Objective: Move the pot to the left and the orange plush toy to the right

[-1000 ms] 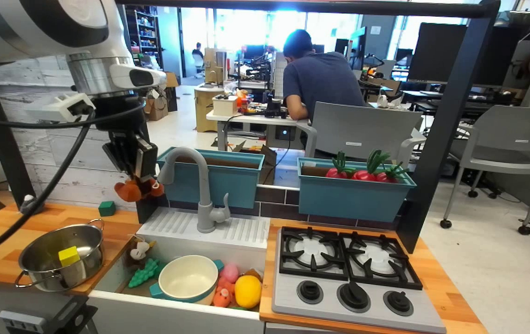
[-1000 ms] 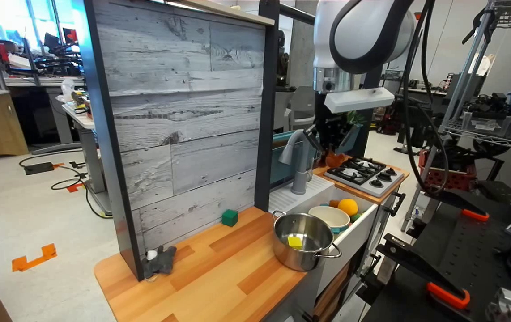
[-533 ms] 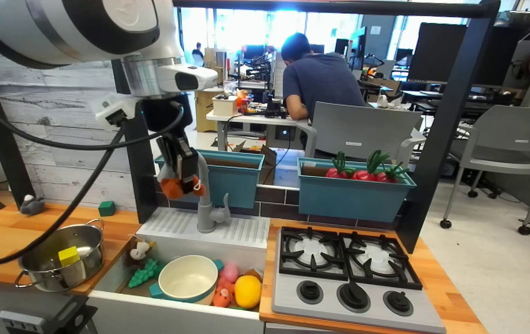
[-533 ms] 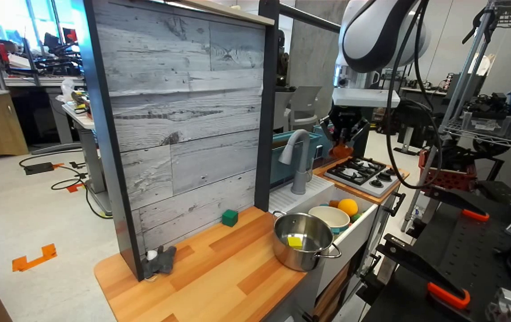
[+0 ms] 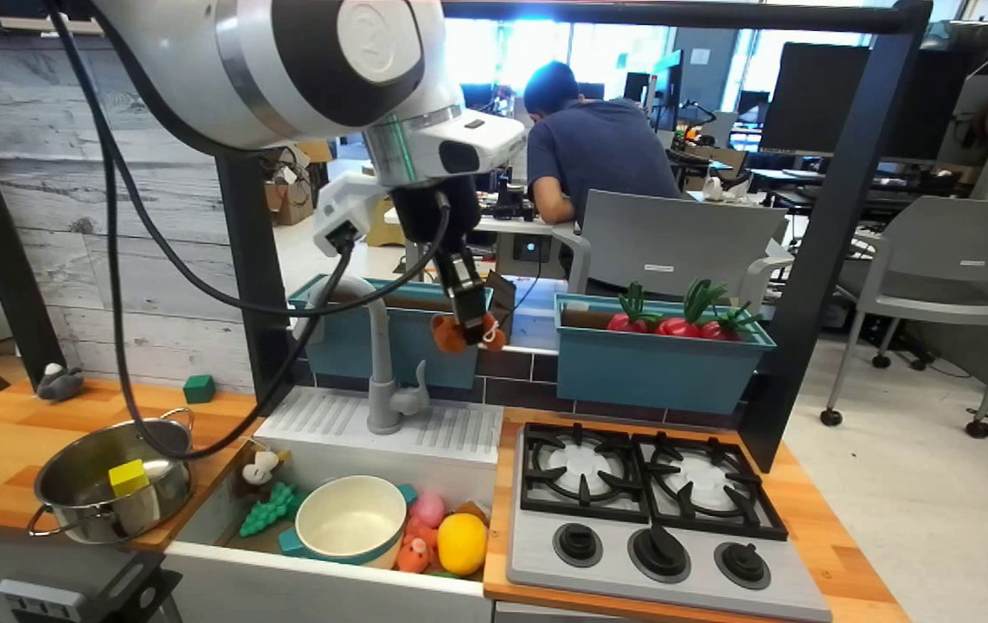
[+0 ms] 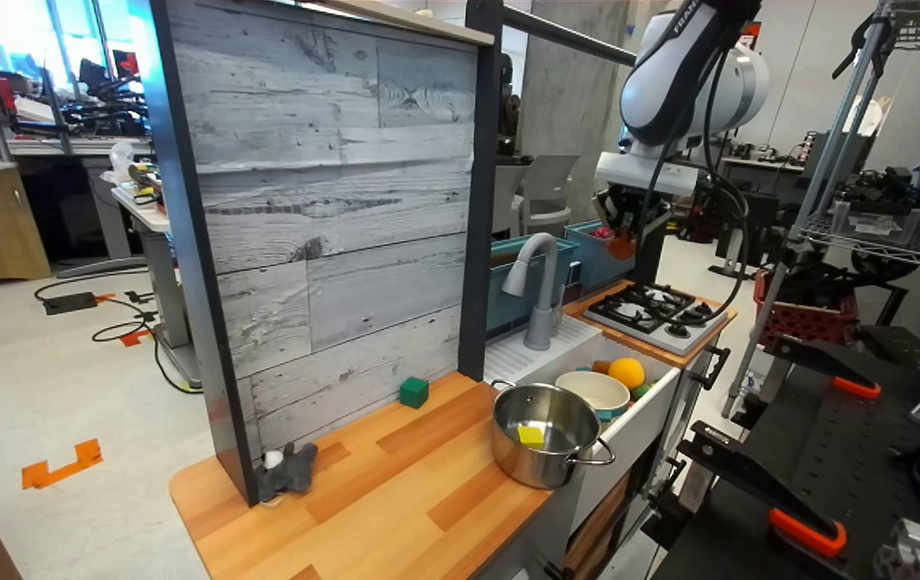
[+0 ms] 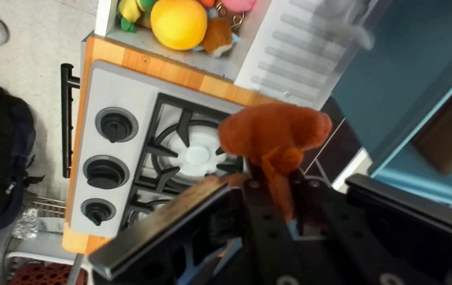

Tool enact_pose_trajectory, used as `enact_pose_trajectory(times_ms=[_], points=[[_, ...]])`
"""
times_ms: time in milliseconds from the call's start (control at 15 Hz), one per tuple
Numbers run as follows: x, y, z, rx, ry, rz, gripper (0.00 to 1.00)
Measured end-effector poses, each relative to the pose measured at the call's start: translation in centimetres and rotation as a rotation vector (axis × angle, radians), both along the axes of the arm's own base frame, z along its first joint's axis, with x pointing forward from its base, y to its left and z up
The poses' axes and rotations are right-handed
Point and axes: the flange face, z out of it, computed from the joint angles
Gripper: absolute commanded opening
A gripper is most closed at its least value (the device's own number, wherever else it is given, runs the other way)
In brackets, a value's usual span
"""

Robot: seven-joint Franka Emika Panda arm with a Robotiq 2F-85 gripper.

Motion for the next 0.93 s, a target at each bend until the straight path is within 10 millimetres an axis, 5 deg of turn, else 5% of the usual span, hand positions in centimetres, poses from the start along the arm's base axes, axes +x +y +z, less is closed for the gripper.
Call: enact_pose_trajectory(times_ms=[400, 933], points=[[-0.7, -5.2, -1.5, -0.028, 0.004, -0.332, 0.04], [0.6, -5.5, -0.6, 0.006, -0.091, -0.762, 0.04]])
